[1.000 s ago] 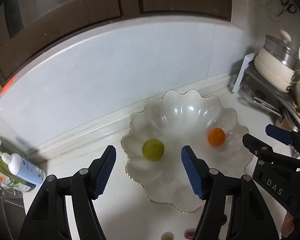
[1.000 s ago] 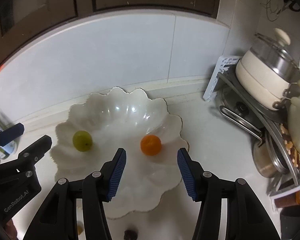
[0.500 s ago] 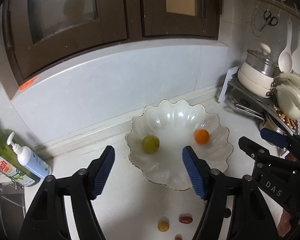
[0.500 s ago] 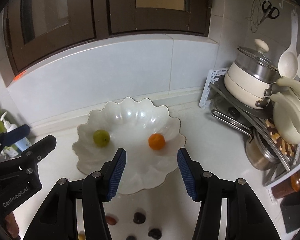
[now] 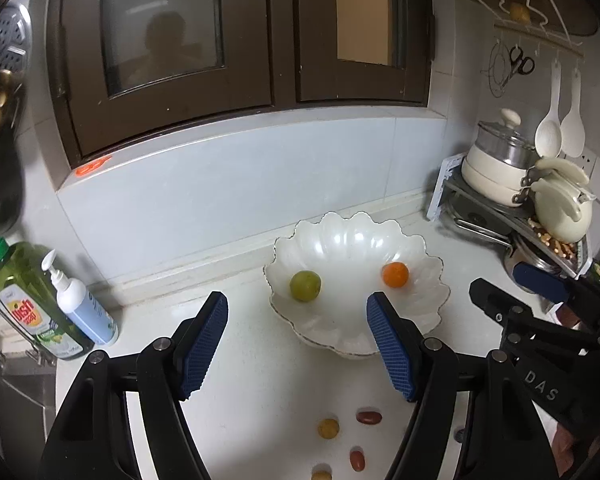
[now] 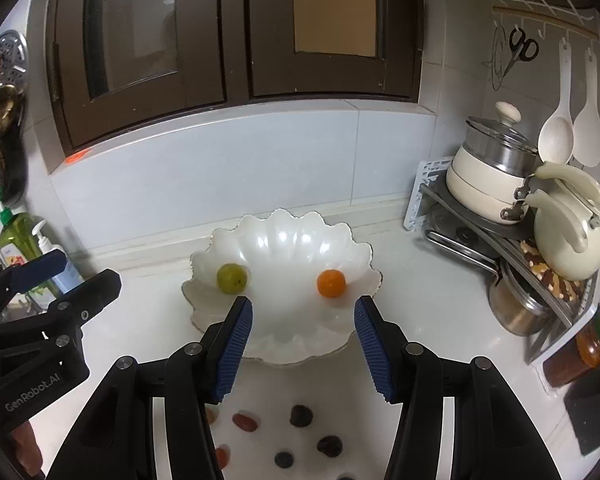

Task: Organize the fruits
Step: 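Withdraw both open tools from the bowl back toward the remaining fruits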

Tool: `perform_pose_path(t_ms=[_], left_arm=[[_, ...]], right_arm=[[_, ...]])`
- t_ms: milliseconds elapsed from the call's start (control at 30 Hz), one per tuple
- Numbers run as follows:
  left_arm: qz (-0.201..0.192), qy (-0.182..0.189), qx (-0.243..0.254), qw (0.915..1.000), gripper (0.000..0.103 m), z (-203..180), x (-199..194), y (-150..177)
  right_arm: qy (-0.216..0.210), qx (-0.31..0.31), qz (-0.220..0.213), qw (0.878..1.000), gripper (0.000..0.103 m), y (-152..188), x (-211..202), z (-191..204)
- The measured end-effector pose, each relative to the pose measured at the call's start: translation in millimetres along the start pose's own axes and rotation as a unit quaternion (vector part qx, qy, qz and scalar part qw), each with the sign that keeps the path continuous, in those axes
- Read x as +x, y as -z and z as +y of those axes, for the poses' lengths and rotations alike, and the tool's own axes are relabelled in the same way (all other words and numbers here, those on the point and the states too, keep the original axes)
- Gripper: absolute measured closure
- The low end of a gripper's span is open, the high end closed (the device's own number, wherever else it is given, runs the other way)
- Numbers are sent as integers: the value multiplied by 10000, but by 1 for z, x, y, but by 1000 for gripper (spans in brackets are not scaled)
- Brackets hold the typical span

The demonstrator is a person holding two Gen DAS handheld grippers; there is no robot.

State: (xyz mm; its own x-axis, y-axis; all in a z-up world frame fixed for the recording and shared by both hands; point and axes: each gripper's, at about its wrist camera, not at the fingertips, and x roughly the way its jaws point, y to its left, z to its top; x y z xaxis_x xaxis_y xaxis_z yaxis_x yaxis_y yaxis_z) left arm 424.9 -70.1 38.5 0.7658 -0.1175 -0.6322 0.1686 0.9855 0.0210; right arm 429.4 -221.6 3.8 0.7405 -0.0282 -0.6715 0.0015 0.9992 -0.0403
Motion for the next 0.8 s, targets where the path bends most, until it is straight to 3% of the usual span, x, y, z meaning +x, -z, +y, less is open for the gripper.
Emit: perform_pose_path(t_ms=[633, 800], left_arm=[[-326, -246, -49, 9992, 32, 8, -47, 41], [-195, -147, -88, 9997, 31, 10, -47, 53]], right_arm=[[-101, -69, -162, 9998, 48, 39, -30, 15], [-119, -67, -176, 9998, 41, 48, -34, 17]])
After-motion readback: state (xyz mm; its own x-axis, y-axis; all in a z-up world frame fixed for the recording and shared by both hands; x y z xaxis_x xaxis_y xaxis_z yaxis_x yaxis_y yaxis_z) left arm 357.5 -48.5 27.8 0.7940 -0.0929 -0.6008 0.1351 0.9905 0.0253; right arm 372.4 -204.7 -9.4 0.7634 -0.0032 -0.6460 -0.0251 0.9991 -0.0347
